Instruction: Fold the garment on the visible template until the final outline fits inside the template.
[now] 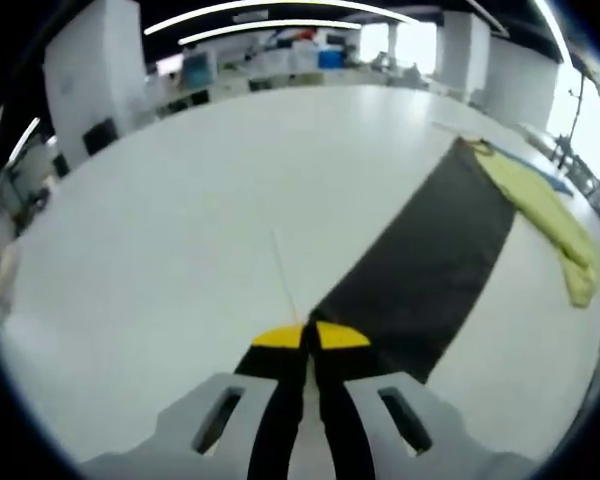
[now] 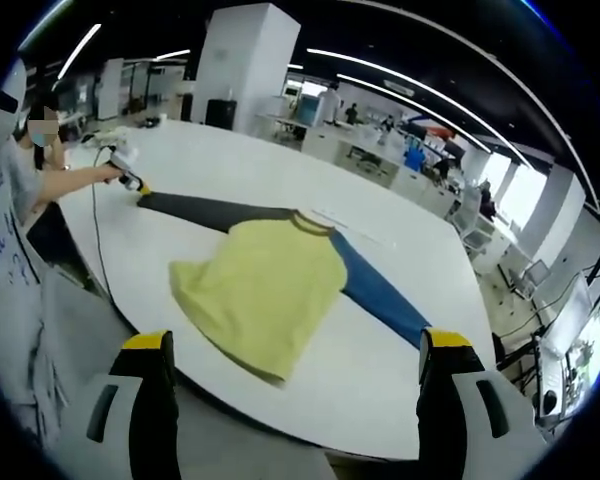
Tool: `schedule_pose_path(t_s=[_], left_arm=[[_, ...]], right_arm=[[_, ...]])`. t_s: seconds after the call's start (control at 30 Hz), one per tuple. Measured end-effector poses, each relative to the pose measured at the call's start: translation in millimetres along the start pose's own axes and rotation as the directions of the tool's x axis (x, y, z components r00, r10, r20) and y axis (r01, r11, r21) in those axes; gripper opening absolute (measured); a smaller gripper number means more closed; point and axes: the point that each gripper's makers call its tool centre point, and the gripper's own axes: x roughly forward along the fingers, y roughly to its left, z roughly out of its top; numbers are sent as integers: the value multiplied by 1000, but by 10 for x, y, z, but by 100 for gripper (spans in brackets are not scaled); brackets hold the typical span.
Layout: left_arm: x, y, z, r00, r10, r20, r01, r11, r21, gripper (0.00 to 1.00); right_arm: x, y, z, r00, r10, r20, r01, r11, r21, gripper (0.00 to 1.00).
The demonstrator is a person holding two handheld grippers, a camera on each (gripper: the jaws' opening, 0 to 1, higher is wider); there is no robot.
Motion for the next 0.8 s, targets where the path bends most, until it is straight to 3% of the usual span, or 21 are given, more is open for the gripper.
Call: schedule_pose_path(t_s=[0.27, 0.47, 0.8], left_arm=[[-13, -5, 5, 1000, 7, -18, -7, 1000, 19, 0], [-31, -21, 103, 1000, 0, -15, 0, 1000, 6, 2], [-142, -2, 302, 999, 4, 43, -2, 1000, -31, 12]], right_arm=[[-20, -26, 21, 1000, -5, 19, 5, 1000, 1, 100], [-24, -36, 9, 1000, -1, 21, 1, 1000, -3, 100], [-31, -81, 12, 999, -7, 40, 7, 1000, 1, 100]])
